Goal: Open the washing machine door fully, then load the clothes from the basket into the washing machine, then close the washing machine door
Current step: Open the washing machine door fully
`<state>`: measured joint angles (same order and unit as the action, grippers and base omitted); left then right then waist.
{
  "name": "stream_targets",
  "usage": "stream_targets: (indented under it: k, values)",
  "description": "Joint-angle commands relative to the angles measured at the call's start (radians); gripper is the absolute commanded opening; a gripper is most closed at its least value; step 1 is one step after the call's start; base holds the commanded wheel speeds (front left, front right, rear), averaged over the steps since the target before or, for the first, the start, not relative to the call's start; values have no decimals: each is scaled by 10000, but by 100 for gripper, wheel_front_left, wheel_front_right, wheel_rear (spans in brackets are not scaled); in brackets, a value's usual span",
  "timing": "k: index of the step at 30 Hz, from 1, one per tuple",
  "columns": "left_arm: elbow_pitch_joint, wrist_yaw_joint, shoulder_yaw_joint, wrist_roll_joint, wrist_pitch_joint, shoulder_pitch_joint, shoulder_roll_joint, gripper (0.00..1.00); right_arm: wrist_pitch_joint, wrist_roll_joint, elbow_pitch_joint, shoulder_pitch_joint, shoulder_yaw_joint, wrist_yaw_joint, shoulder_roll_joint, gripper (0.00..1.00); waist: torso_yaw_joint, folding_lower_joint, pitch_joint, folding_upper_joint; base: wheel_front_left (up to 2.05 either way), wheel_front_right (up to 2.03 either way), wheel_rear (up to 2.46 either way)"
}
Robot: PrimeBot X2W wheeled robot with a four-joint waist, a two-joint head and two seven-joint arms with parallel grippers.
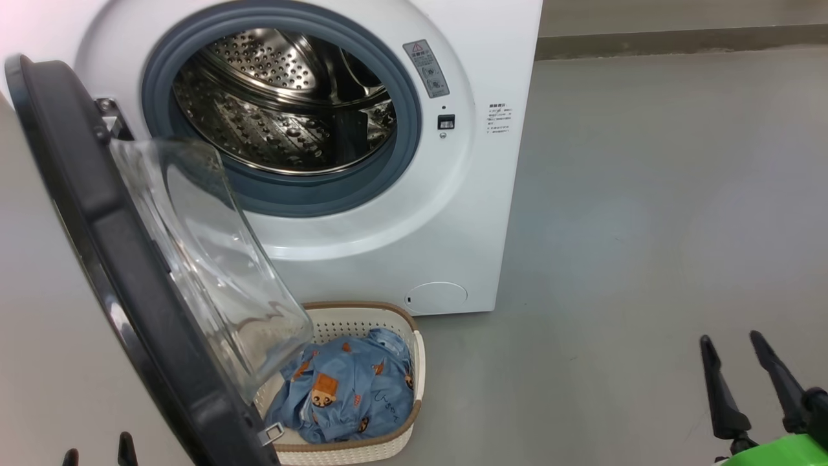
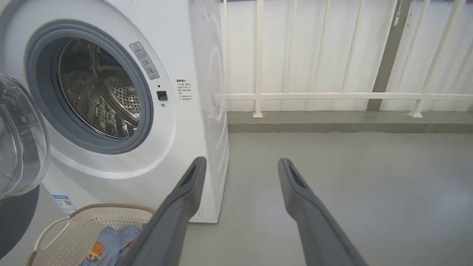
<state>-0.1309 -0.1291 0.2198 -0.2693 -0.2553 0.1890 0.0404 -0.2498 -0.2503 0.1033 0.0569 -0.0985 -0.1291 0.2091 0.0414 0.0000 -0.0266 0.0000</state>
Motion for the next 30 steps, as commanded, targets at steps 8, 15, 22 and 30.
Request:
stream_targets:
  k: [8, 15, 22, 30]
  values:
    - [252, -16, 344, 14, -65, 71, 153, 100, -120, 273, -400, 174, -462, -16, -338, 100, -37, 0, -35, 0, 0, 0, 0]
    - [241, -16, 269, 4, -65, 103, 159, 100, -120, 409, 528, 192, 15, -16, -131, 100, 42, 0, -80, 0, 0, 0, 0]
    - [267, -16, 303, 3, -65, 90, 153, 100, -120, 621, 753, 3, 102, -16, -146, 100, 135, 0, -67, 0, 0, 0, 0]
    - [268, -16, 320, -8, -65, 62, 148, 100, -120, 693, 732, -93, 227, -16, -161, 100, 216, 0, -29, 0, 0, 0, 0]
